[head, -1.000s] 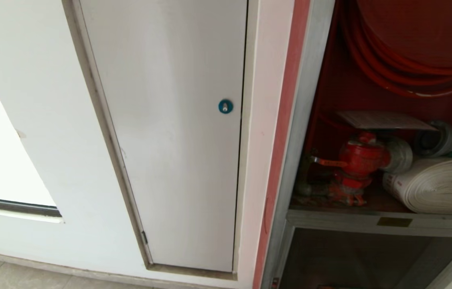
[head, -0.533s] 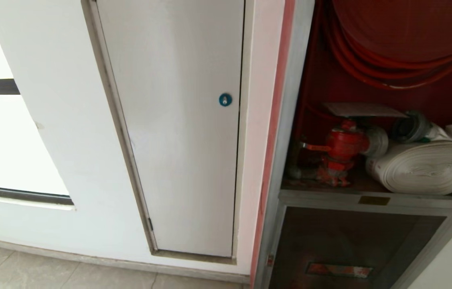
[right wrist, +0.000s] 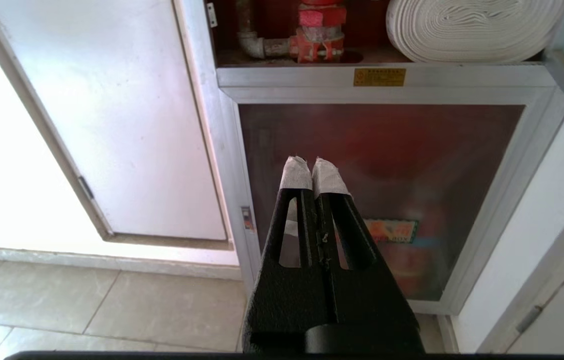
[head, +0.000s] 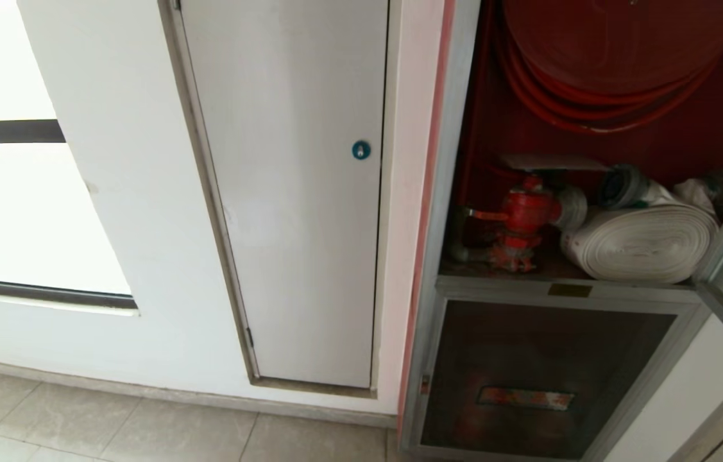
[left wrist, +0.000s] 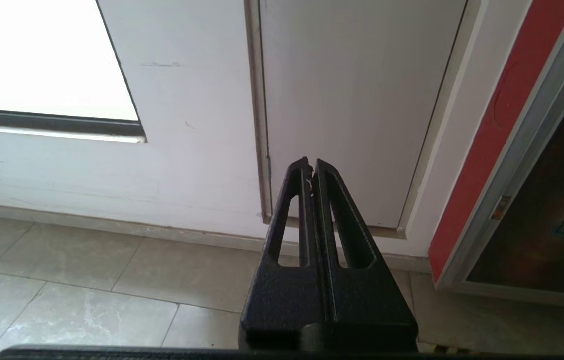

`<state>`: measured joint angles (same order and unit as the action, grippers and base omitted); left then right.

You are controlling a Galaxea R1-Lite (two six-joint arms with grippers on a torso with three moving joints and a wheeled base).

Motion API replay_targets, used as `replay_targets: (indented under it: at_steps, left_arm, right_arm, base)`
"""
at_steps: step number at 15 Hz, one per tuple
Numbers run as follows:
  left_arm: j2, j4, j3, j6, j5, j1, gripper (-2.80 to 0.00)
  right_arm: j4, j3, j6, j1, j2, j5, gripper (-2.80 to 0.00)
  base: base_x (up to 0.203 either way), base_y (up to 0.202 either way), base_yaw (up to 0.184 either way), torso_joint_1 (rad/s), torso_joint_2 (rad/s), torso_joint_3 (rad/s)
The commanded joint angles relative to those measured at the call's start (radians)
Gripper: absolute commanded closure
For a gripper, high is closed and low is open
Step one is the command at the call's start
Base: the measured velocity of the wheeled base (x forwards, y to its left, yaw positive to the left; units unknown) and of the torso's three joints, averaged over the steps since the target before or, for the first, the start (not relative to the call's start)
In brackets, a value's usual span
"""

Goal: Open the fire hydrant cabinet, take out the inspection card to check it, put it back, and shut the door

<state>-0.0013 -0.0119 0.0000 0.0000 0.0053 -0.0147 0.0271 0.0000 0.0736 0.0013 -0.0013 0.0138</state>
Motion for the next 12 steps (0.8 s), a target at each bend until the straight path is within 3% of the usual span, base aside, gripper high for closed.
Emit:
replay_targets:
  at_steps: [1, 8, 12]
  left_arm:
    - [0.001, 0.000, 0.006, 0.000, 0.001, -0.001, 0.00]
    - [0.001, 0.000, 0.006, 0.000, 0.001, -0.001, 0.00]
    - [0.000, 0.000, 0.006, 0.000, 0.001, -0.001, 0.00]
  right_arm:
    - [0.000, 0.000, 0.002, 0.000, -0.002, 0.000, 0.00]
    - [0.000, 0.000, 0.000, 0.000, -0.002, 0.000, 0.00]
    - [0.000, 0.000, 0.002, 0.000, -0.002, 0.000, 0.00]
  base:
    - [-0.195, 0.000, 0.000, -0.002, 0.00, 0.007]
    - [-0.181, 0.000, 0.001, 0.000, 0.00, 0.002]
    - [0.000, 0.000, 0.000, 0.000, 0.00, 0.000]
